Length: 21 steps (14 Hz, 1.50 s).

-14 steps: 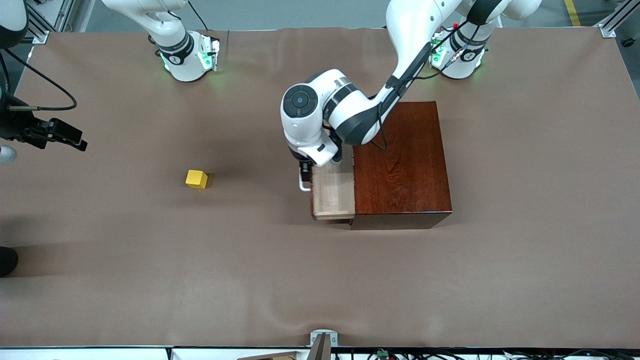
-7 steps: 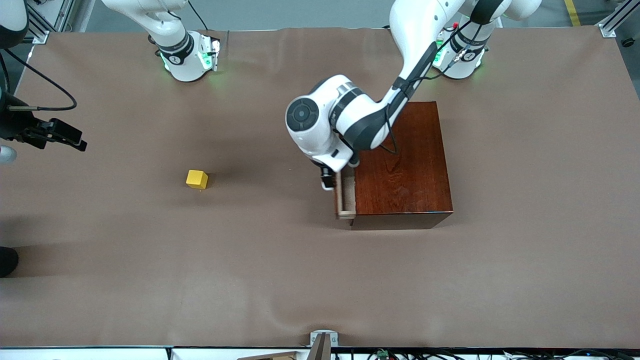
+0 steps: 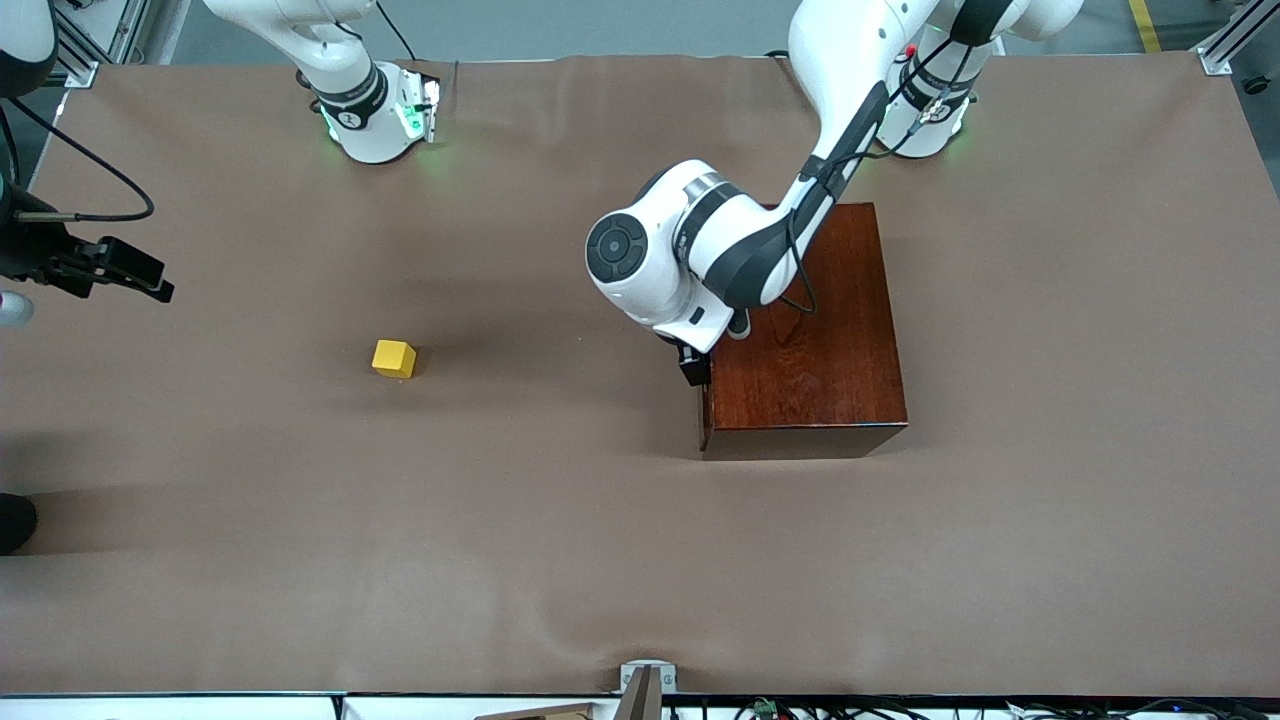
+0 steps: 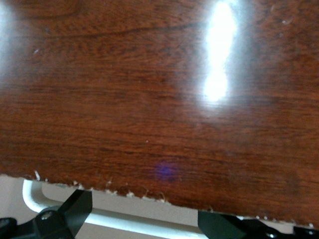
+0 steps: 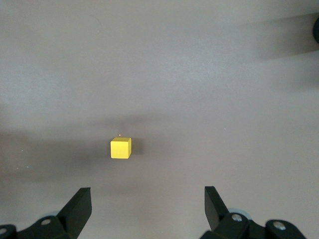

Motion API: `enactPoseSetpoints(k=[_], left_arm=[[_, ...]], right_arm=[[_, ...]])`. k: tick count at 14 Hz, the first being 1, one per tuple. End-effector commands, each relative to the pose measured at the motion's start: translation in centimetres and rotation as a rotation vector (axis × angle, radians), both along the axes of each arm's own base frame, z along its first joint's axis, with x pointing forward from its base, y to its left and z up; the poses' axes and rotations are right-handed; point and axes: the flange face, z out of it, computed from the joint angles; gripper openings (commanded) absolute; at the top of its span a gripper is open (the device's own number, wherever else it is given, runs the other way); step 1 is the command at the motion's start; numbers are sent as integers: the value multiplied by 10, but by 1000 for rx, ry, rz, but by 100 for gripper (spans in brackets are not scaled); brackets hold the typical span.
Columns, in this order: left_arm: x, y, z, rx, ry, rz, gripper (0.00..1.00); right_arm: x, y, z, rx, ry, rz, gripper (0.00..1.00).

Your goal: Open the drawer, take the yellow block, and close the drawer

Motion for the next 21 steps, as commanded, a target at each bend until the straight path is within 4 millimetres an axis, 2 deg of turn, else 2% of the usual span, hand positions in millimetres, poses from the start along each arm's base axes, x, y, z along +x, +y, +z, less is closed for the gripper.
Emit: enactPoseSetpoints(k=[1, 2, 4, 6, 8, 9, 11, 13, 16, 18, 21], left_arm=[[11, 29, 6, 98, -21, 23, 100], [6, 22, 15, 85, -30, 11, 100], [7, 11, 46, 38, -68, -10, 100], [14, 13, 73, 15, -86, -119, 100], [24, 29, 105, -14, -101, -166, 100], [32, 43, 130, -35, -108, -210, 100], [55, 81, 158, -66, -104, -259, 100], [81, 130, 183, -80, -114, -271, 100], [114, 219, 224, -156, -106, -332, 100], [120, 269, 244, -188, -91, -401, 100], [111, 321, 267, -235, -71, -494, 100]], right_arm=[[-4, 1, 5, -18, 4, -9, 100], [-4, 1, 4, -18, 5, -8, 100], [-4, 1, 4, -18, 7, -8, 100], [-5, 1, 2, -17, 10, -8, 100], [-5, -1, 1, -17, 13, -9, 100], [-5, -1, 0, -17, 18, -8, 100], [-6, -1, -1, -17, 21, -8, 100], [-5, -1, -2, -15, 21, -8, 100], [-5, -1, -3, -17, 22, -8, 100], [-4, -1, -3, -17, 21, -8, 100], [-3, -1, -1, -17, 12, -6, 100]])
